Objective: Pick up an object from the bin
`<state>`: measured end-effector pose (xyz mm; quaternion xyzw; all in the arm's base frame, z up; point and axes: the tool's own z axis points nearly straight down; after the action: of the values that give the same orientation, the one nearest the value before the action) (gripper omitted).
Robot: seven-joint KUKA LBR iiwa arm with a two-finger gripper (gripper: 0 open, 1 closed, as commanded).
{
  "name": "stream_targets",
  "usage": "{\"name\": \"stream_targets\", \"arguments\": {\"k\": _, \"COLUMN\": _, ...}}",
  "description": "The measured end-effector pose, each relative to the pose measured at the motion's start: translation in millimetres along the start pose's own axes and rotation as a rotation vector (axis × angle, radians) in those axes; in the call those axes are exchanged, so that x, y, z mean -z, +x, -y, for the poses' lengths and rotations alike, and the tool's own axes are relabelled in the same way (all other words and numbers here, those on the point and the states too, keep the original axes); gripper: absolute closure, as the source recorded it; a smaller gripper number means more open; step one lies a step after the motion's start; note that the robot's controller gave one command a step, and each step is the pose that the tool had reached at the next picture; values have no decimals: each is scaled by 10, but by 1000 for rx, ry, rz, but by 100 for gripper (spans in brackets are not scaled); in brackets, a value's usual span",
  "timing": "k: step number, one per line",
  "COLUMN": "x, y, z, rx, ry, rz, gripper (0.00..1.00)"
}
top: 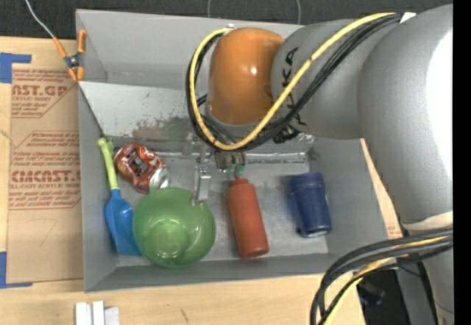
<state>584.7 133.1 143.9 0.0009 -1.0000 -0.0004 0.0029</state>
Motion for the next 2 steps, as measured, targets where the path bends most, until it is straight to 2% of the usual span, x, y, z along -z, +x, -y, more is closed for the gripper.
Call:
{"name": "stream_targets", "arguments": {"k": 1, "x": 51, "y": -17, "z": 7, "rx": -1, "ry": -1, "rz": 7, "gripper": 0}}
{"name": "stream_targets", "arguments": {"k": 2, "x": -697, "y": 247, "z": -46, "rx": 62, "ry": -1, "rz": 4, "gripper": 0}}
